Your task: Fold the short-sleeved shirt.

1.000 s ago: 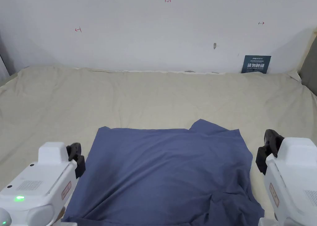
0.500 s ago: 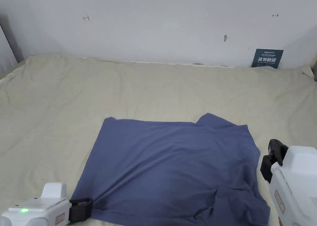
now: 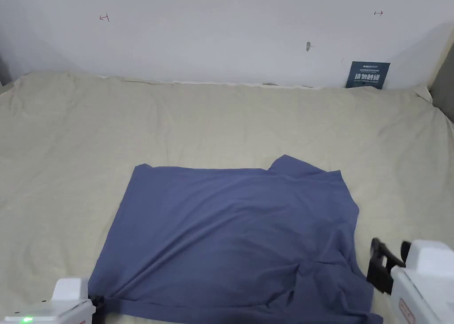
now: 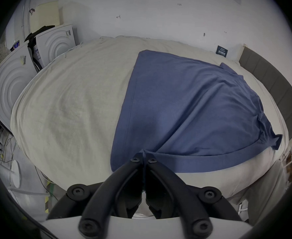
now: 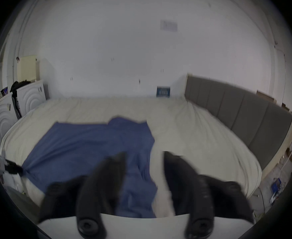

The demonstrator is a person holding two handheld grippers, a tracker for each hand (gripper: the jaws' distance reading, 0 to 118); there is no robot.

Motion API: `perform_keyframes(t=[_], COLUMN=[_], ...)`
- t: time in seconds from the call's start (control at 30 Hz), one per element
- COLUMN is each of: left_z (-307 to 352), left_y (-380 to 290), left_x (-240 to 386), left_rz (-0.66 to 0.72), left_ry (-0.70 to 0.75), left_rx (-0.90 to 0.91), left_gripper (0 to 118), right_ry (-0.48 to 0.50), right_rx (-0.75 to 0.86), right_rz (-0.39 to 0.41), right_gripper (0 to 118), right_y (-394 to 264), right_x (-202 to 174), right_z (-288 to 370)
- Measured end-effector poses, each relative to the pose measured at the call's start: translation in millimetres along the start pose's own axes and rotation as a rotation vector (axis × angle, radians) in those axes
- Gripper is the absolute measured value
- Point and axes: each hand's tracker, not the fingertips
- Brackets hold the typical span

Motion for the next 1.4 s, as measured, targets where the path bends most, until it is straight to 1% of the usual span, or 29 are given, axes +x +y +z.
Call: perform_keyframes(t=[0.07, 0.1, 0.2, 0.23, 0.27, 0.3, 0.33, 0.37, 0.4, 0.43, 0.47, 0.5, 0.53, 0.6, 0.73, 0.8, 1.0, 1.07, 1.13, 1.2, 1.33, 1.4], left_z=[4, 6, 10, 10, 11, 11, 11, 11, 14, 14, 14, 15, 19, 22, 24, 24, 10, 2, -10, -27, -69, -90], left_y=[3, 5, 8, 10, 10, 11, 12, 13, 13, 14, 16, 17, 20, 26, 52, 69, 121, 132, 144, 156, 171, 173], left_x=[-1, -2, -2, -3, -2, -2, -3, -3, 1, 1, 1, 0, 5, 4, 4, 5, 4, 3, 3, 5, 13, 18], left_rz=[0.008, 0.01, 0.015, 0.015, 0.016, 0.017, 0.018, 0.018, 0.017, 0.017, 0.018, 0.019, 0.021, 0.033, 0.042, 0.043, 0.077, 0.084, 0.1, 0.081, 0.053, 0.05], left_ry=[-0.007, -0.008, -0.011, -0.012, -0.01, -0.01, -0.008, -0.005, -0.003, -0.002, -0.001, -0.001, 0.001, 0.005, 0.012, 0.023, 0.025, 0.017, 0.0, 0.018, 0.038, 0.052], left_rx=[0.015, 0.021, 0.038, 0.041, 0.044, 0.044, 0.043, 0.042, 0.045, 0.048, 0.048, 0.05, 0.056, 0.07, 0.113, 0.142, 0.207, 0.216, 0.203, 0.182, 0.111, 0.069], left_gripper=[2, 2, 2, 2, 2, 2, 2, 2, 2, 2, 2, 2, 2, 2, 2, 2, 2, 2, 2, 2, 2, 2], right_ry=[0.014, 0.014, 0.003, -0.008, -0.012, -0.007, 0.007, 0.024, 0.04, 0.064, 0.084, 0.095, 0.088, 0.095, 0.099, 0.097, 0.082, 0.073, 0.072, 0.069, 0.037, 0.018], right_rx=[-0.139, -0.2, -0.286, -0.313, -0.334, -0.345, -0.353, -0.361, -0.365, -0.369, -0.363, -0.349, -0.34, -0.299, -0.204, -0.159, -0.095, -0.095, -0.103, -0.122, -0.206, -0.267], right_rz=[-0.01, -0.015, -0.015, 0.0, 0.003, 0.003, -0.011, -0.025, -0.032, -0.042, -0.044, -0.046, -0.037, -0.006, -0.034, -0.032, -0.034, -0.028, -0.04, -0.038, -0.024, -0.001], right_gripper=[103, 109, 109, 108, 99, 99, 95, 86, 70, 51, 27, 11, 4, 3, 3, 3, 3, 3, 3, 3, 3, 3], right_y=[-22, -35, -69, -80, -87, -92, -96, -100, -102, -102, -103, -103, -99, -88, -52, -32, 18, 26, 32, 36, 32, 26], right_x=[7, 8, 9, 7, 6, 6, 7, 7, 7, 8, 8, 8, 5, 5, 7, 7, 1, 0, -1, -2, -7, -11], right_z=[-17, -23, -41, -45, -50, -54, -57, -58, -61, -63, -64, -63, -62, -58, -54, -56, -88, -104, -121, -142, -188, -209])
